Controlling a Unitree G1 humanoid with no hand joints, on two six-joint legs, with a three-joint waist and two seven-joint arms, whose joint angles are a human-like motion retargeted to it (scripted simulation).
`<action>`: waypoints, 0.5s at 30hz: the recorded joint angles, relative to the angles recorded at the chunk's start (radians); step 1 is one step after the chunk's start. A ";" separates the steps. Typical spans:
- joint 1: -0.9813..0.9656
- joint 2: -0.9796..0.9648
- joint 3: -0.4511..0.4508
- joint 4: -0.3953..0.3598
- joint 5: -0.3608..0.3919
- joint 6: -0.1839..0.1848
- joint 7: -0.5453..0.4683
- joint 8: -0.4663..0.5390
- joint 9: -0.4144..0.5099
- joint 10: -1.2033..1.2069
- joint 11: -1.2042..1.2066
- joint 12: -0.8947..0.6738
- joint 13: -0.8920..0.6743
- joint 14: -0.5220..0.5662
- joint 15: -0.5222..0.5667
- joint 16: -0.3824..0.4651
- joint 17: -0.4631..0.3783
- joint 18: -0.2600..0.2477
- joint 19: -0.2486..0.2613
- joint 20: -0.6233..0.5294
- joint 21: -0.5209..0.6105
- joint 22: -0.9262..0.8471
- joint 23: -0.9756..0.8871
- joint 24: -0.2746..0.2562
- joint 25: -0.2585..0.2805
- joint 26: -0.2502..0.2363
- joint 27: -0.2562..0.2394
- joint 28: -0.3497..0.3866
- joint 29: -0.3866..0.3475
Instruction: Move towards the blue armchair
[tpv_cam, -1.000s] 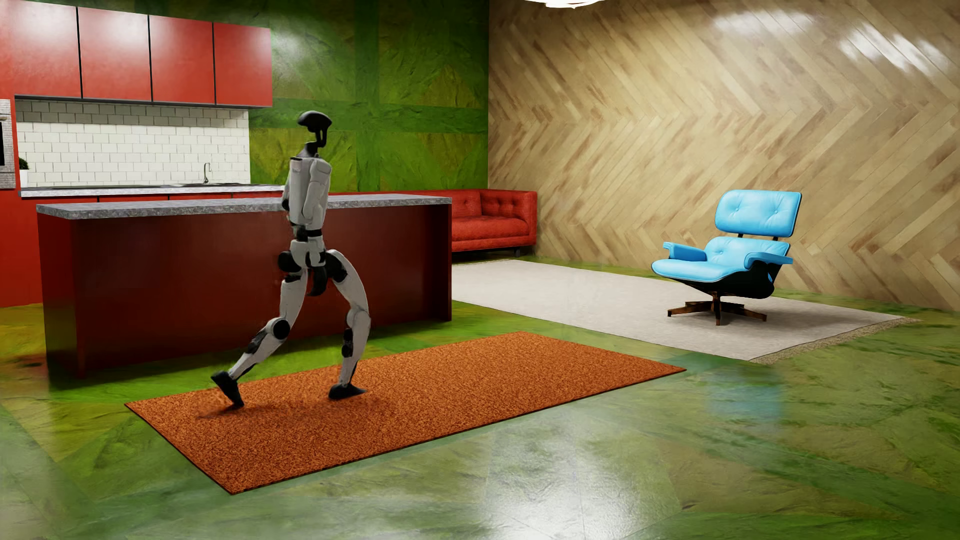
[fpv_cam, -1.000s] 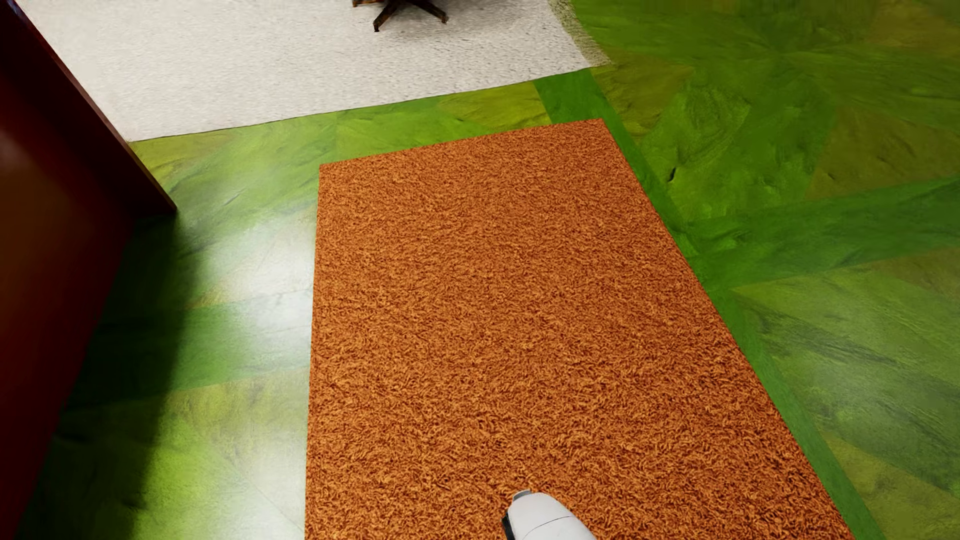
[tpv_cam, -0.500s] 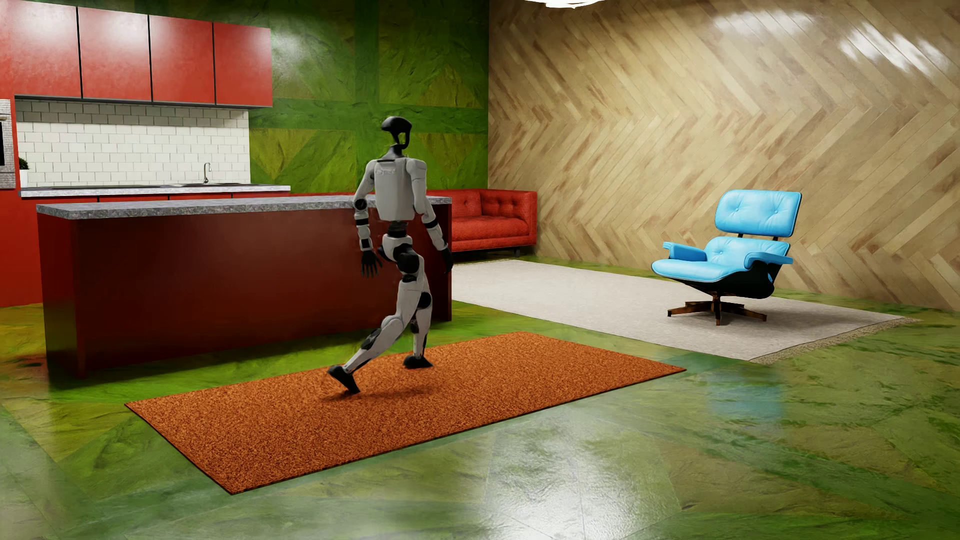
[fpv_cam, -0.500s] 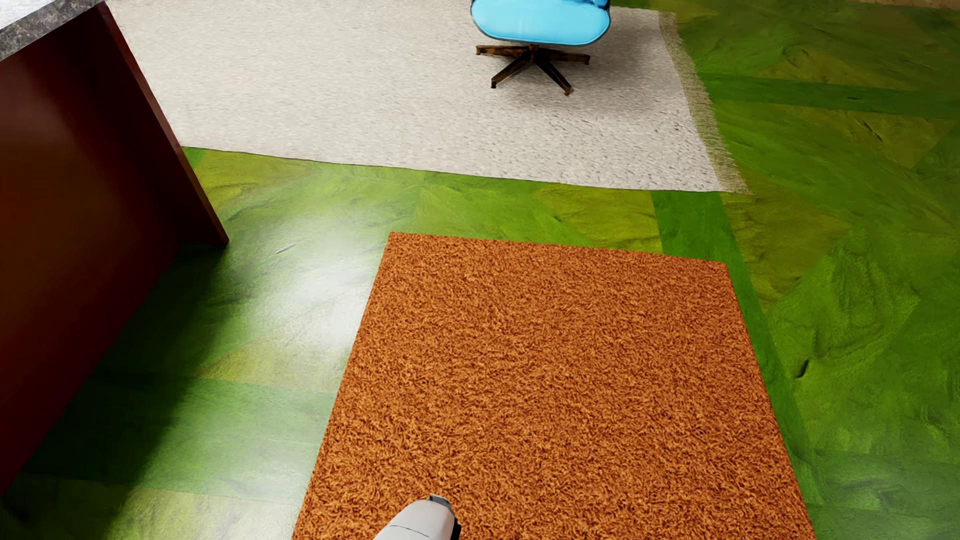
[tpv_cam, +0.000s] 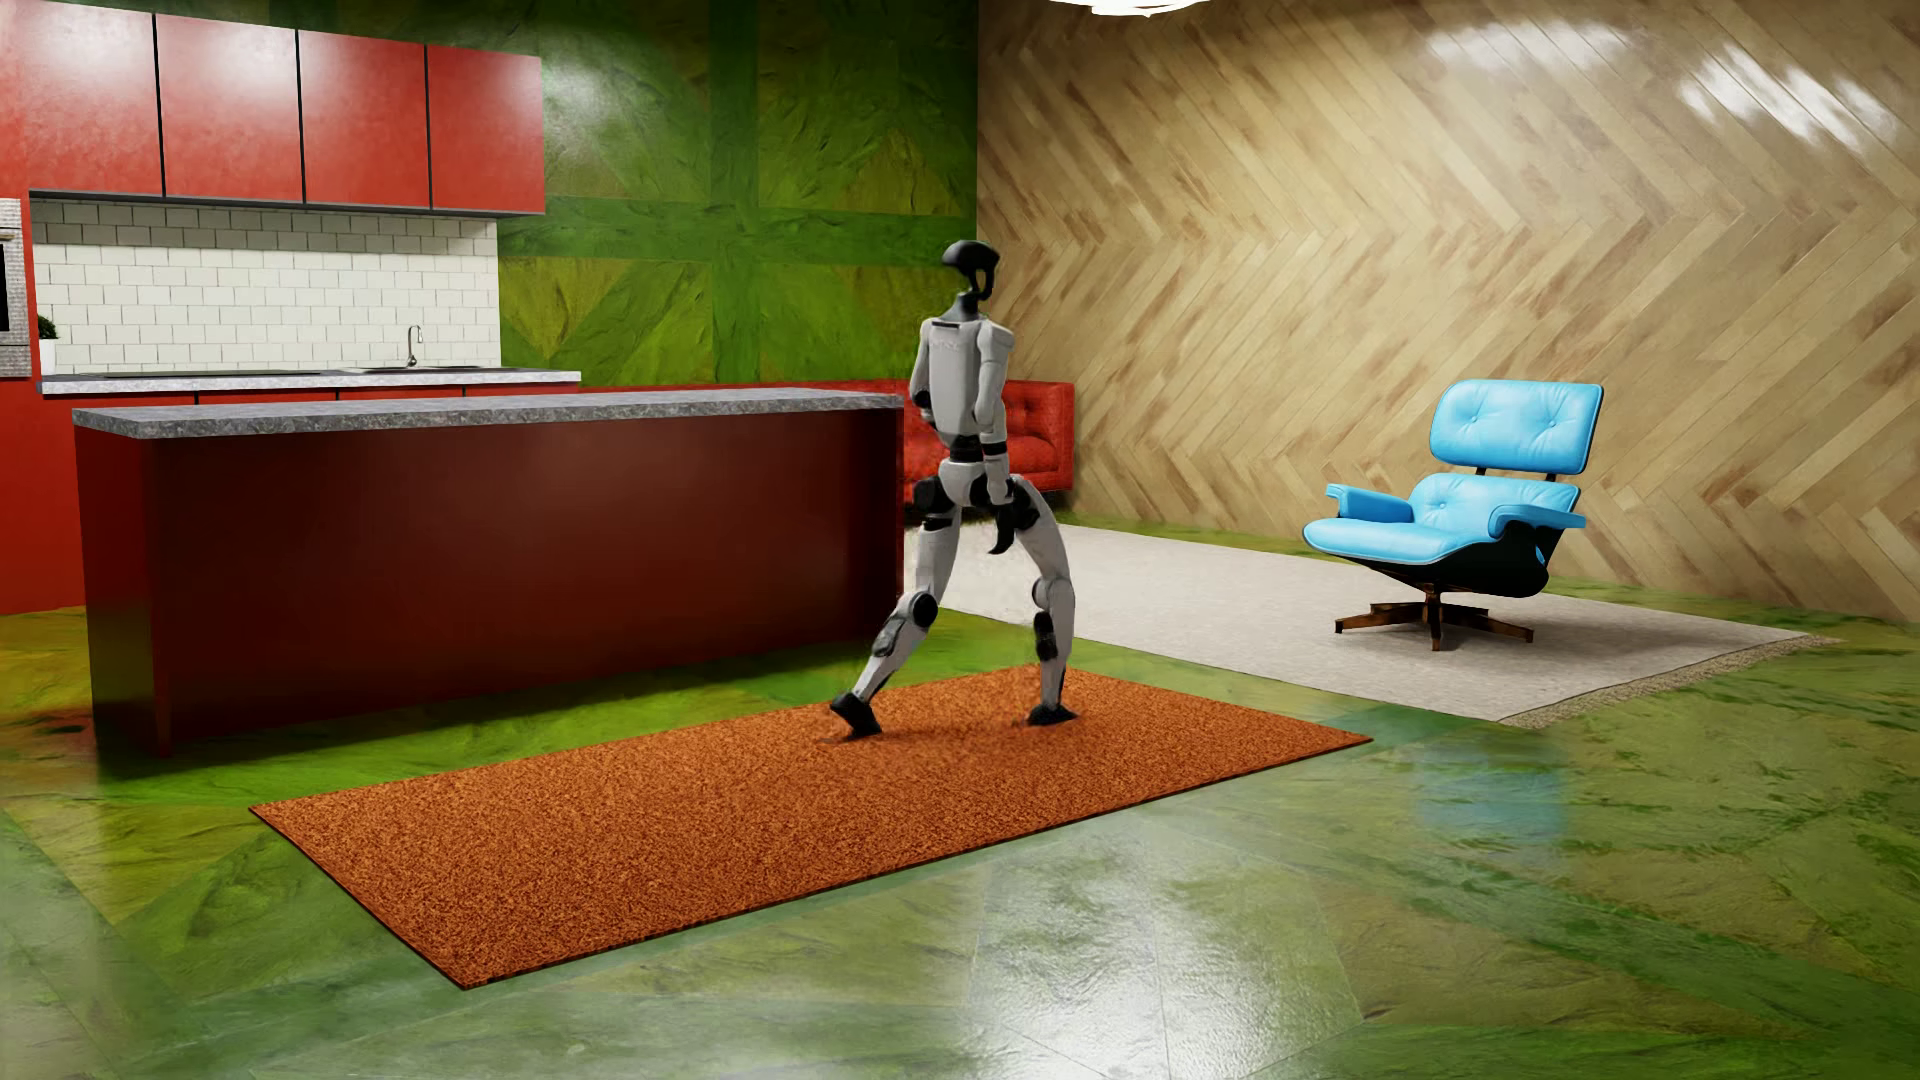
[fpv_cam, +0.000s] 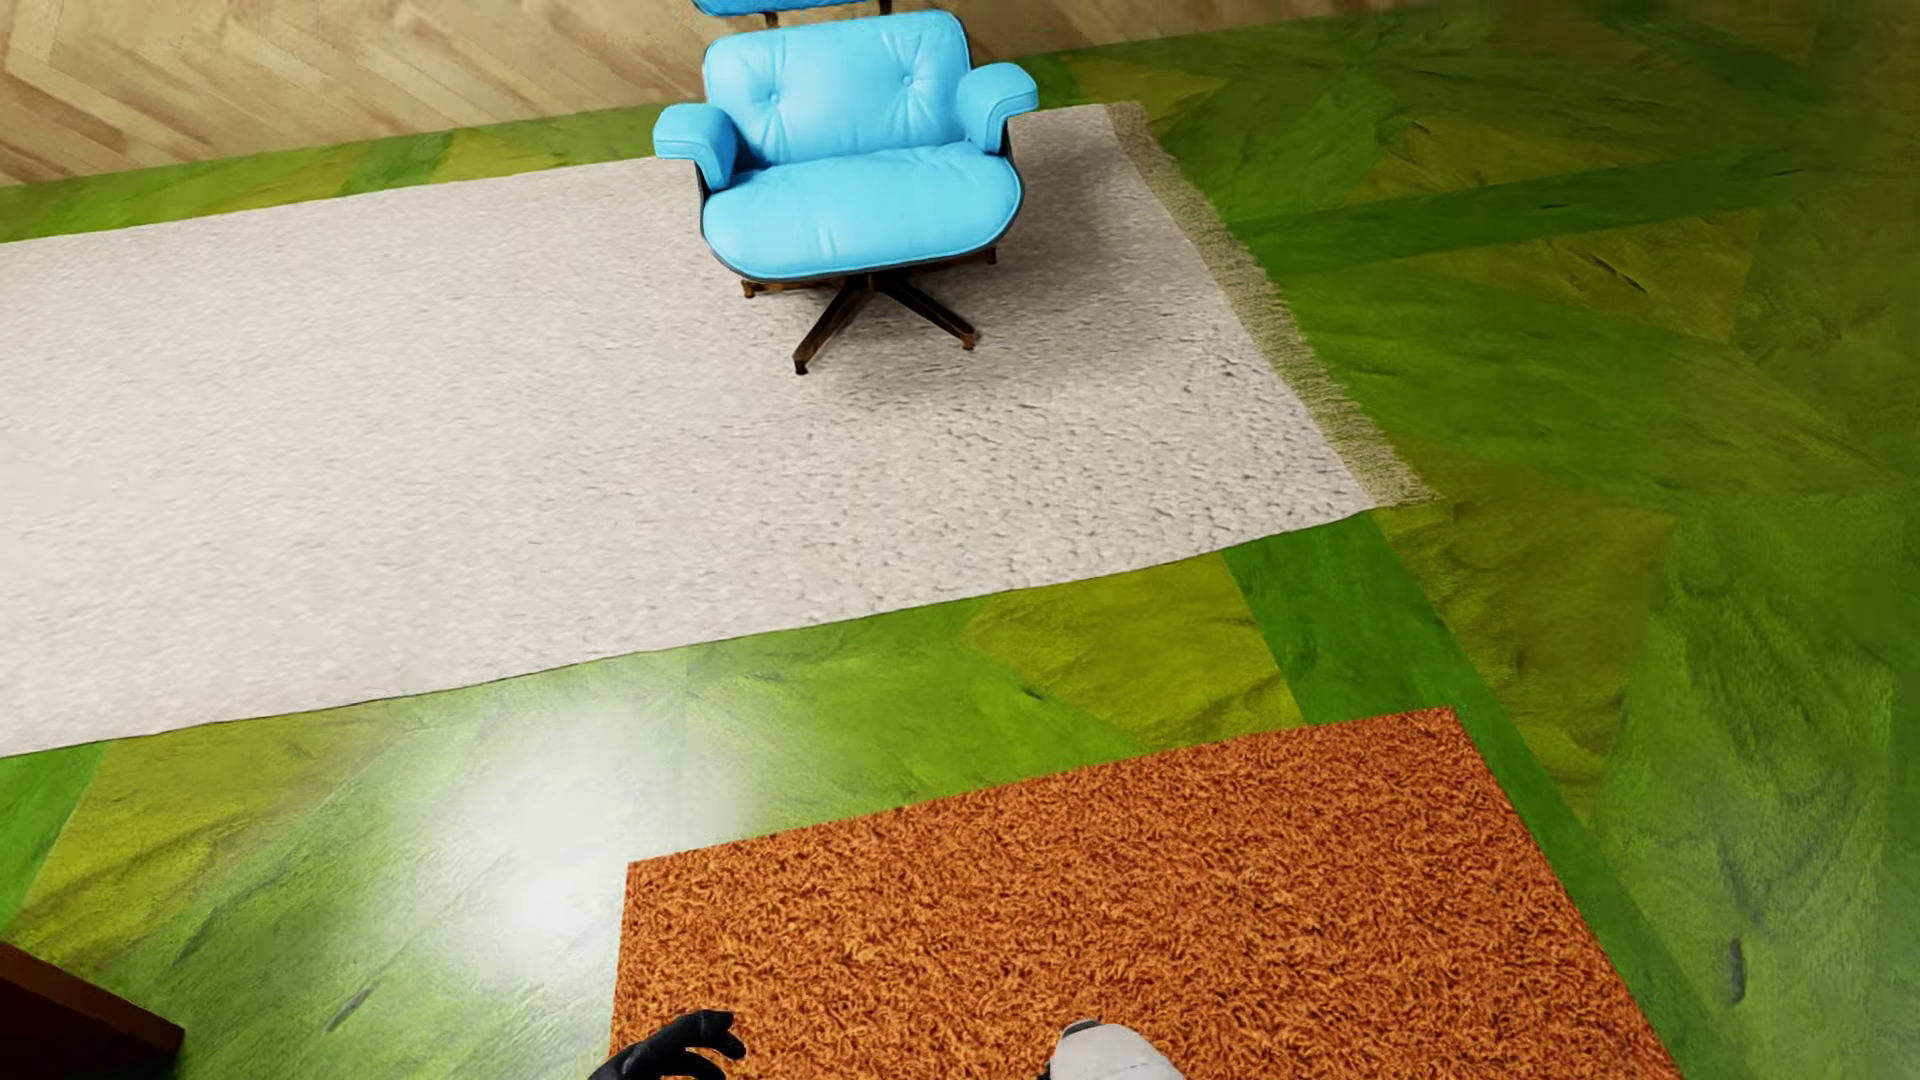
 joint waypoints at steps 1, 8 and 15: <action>-0.037 0.030 -0.005 0.045 0.050 0.033 0.000 0.000 0.006 0.181 0.082 0.032 -0.003 0.204 -0.036 -0.032 0.002 0.000 0.000 0.010 -0.003 0.032 0.025 0.000 0.000 0.000 0.000 0.000 0.000; -0.695 0.525 0.307 0.006 0.066 -0.054 0.000 0.000 0.052 0.302 -0.110 0.182 -0.096 0.459 -0.219 -0.080 -0.003 0.000 0.000 -0.140 -0.057 0.171 -0.189 0.000 0.000 0.000 0.000 0.000 0.000; -0.782 0.726 0.387 -0.111 0.035 -0.102 0.000 0.000 -0.004 -0.059 0.089 0.296 -0.089 0.265 -0.208 -0.048 -0.010 0.000 0.000 -0.214 -0.245 0.247 -0.221 0.000 0.000 0.000 0.000 0.000 0.000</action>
